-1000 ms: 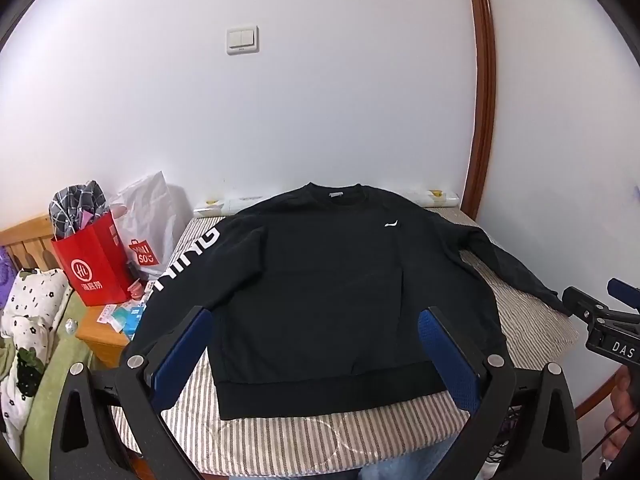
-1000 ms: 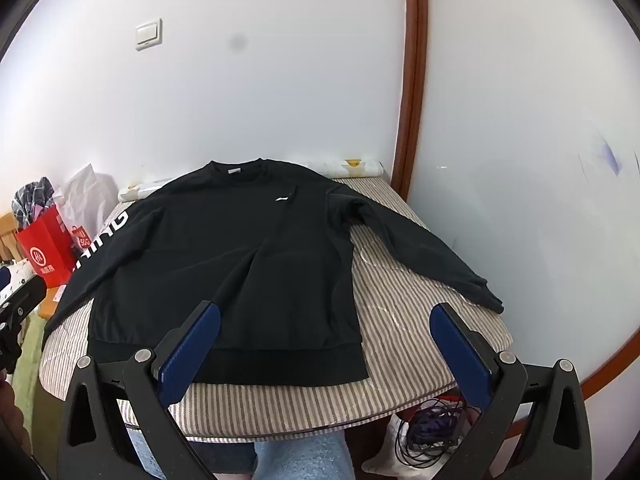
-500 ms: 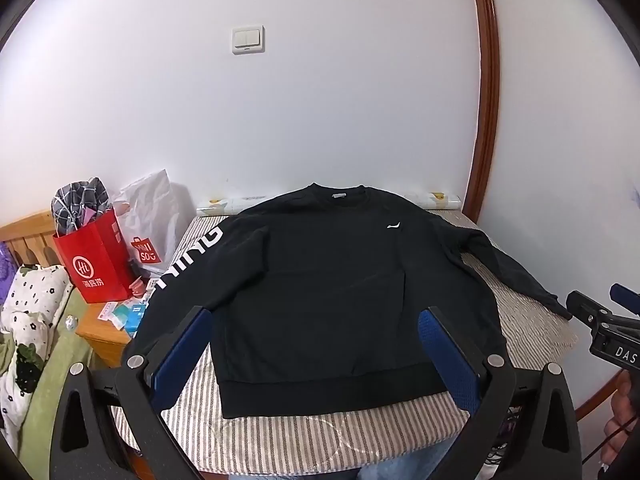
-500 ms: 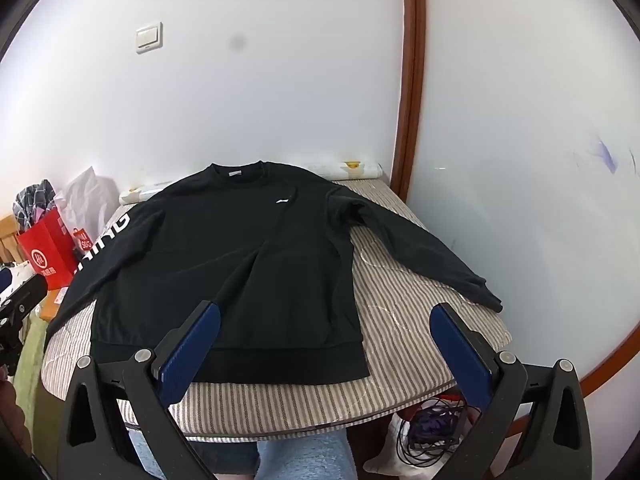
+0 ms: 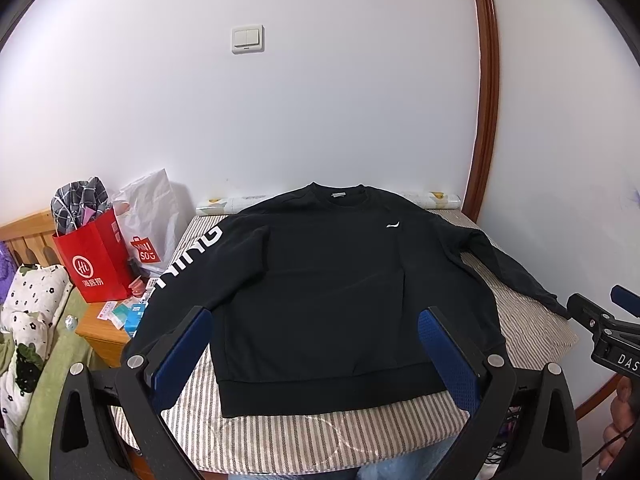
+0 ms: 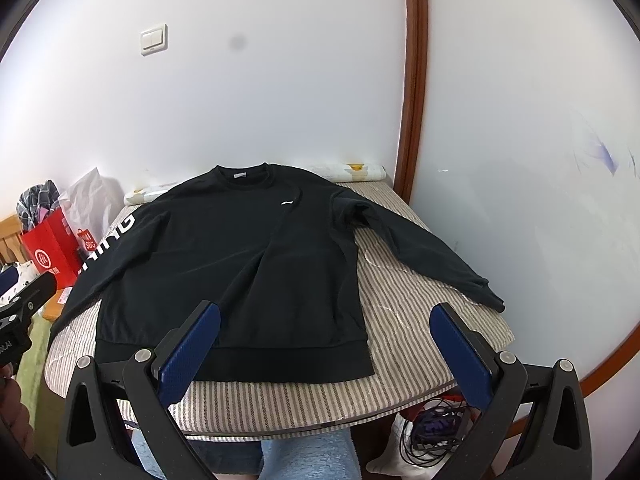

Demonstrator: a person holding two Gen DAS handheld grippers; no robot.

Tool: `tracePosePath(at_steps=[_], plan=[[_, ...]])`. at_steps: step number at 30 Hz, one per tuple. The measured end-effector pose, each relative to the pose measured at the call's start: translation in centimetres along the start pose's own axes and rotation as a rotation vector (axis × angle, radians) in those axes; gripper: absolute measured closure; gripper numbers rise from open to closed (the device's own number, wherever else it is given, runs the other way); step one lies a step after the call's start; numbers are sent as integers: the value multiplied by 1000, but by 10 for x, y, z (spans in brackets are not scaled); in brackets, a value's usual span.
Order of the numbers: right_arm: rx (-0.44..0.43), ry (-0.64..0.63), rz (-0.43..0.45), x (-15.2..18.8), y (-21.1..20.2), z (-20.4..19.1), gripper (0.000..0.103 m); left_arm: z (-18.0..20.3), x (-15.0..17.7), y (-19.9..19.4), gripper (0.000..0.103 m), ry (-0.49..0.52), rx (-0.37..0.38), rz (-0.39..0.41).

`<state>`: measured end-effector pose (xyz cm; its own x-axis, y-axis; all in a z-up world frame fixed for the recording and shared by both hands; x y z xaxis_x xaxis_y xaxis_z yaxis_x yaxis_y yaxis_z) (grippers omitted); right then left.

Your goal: Fold small clothes

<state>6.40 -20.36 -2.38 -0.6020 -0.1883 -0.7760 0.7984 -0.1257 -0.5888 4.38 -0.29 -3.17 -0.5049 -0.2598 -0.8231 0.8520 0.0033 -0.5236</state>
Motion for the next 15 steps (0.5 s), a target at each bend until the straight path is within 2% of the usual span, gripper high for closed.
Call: tracePosePath(at_steps=[15], plan=[[-1,1,1,1,-2,-3,0,1,-3,-2,0,-4,3,5]])
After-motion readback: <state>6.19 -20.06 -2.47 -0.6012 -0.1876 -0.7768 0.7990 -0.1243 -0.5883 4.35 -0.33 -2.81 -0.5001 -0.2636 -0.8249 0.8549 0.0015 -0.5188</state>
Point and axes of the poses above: each gripper's, at about its wrist camera, not at the fingertips, and y roughly the way its jaws point, z to its right, x to its underside, the point moved 6 cm from there along y, roughly the way its jaws point, and after that the axes turned 15 degrees about -y, right-handed, at the moved point
